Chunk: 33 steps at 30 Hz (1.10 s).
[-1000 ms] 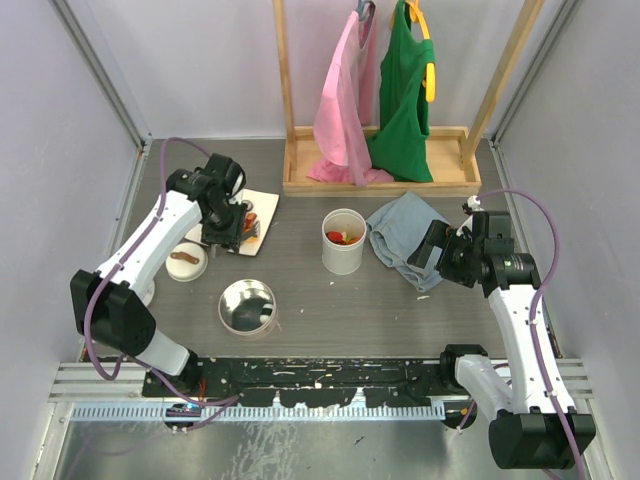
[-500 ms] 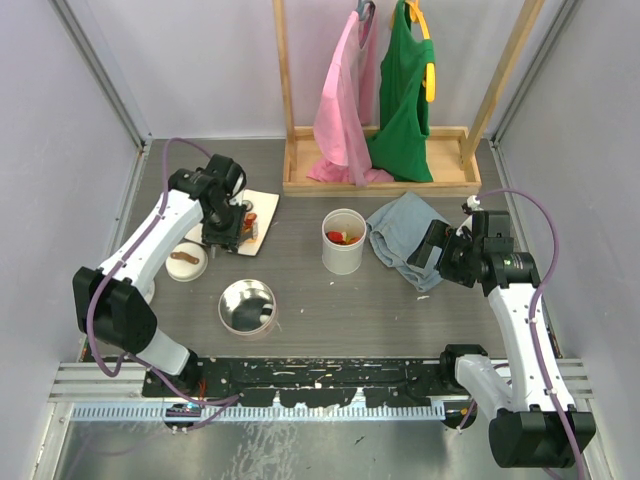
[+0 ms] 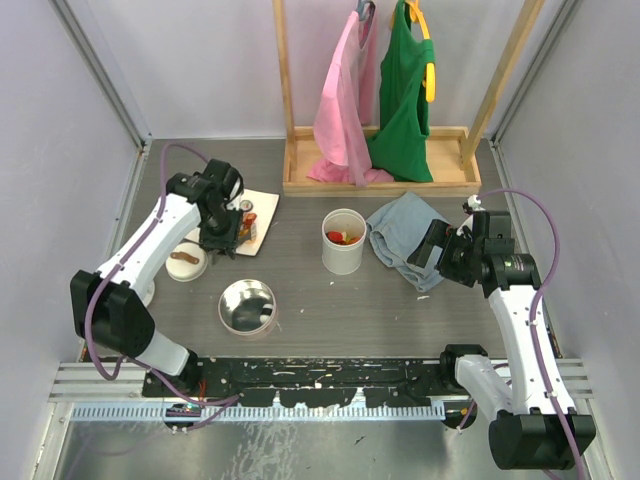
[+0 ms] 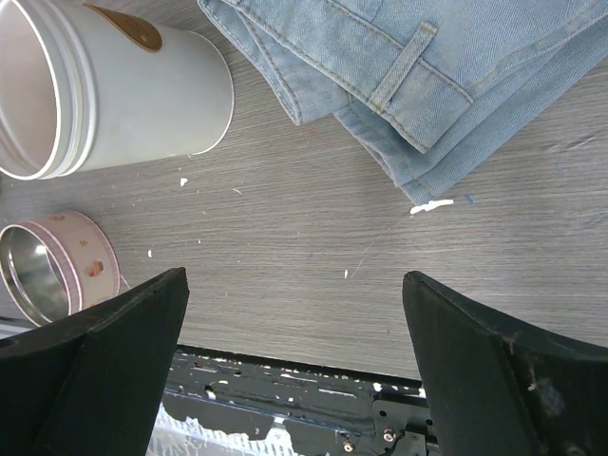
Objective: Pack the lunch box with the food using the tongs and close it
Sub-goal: Pick up the fake food from the plate.
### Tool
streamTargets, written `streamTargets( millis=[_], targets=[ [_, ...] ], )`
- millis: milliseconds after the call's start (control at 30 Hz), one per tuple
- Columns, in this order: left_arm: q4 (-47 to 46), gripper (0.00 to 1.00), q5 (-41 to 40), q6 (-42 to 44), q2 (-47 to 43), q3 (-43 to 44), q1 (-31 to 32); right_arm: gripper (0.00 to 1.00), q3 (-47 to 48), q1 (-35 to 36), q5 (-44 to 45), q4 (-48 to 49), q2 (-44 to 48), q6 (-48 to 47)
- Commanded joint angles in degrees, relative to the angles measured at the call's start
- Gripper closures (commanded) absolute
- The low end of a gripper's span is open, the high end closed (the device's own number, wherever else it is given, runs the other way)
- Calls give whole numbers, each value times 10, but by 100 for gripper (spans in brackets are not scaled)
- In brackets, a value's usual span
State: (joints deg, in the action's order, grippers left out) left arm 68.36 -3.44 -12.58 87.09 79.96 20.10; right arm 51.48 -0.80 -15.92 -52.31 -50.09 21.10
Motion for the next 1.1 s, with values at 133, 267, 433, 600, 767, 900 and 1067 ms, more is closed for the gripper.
streamTargets(
  millis=[133,267,433,600,767,900,1067],
  targets=[
    [-6,63,7,3,-35,-11,-6,0,12,4,-2,22,13,-5],
    [-10,68,7,-1,-44,-10,-6,0,11,4,-2,22,14,-5],
    [-22,72,6,-5,-69,-5,-8,0,10,4,-2,22,16,-6],
    [-29,74,5,-13,-92,3,-9,0,9,4,-2,23,12,-5],
    [-21,75,7,-19,-110,8,-9,0,12,3,-2,23,10,-5],
    [-9,75,12,-22,-127,9,-9,0,11,4,-2,23,9,-5],
    [12,75,35,-29,-166,9,-10,0,13,3,-3,22,7,-5]
  ],
)
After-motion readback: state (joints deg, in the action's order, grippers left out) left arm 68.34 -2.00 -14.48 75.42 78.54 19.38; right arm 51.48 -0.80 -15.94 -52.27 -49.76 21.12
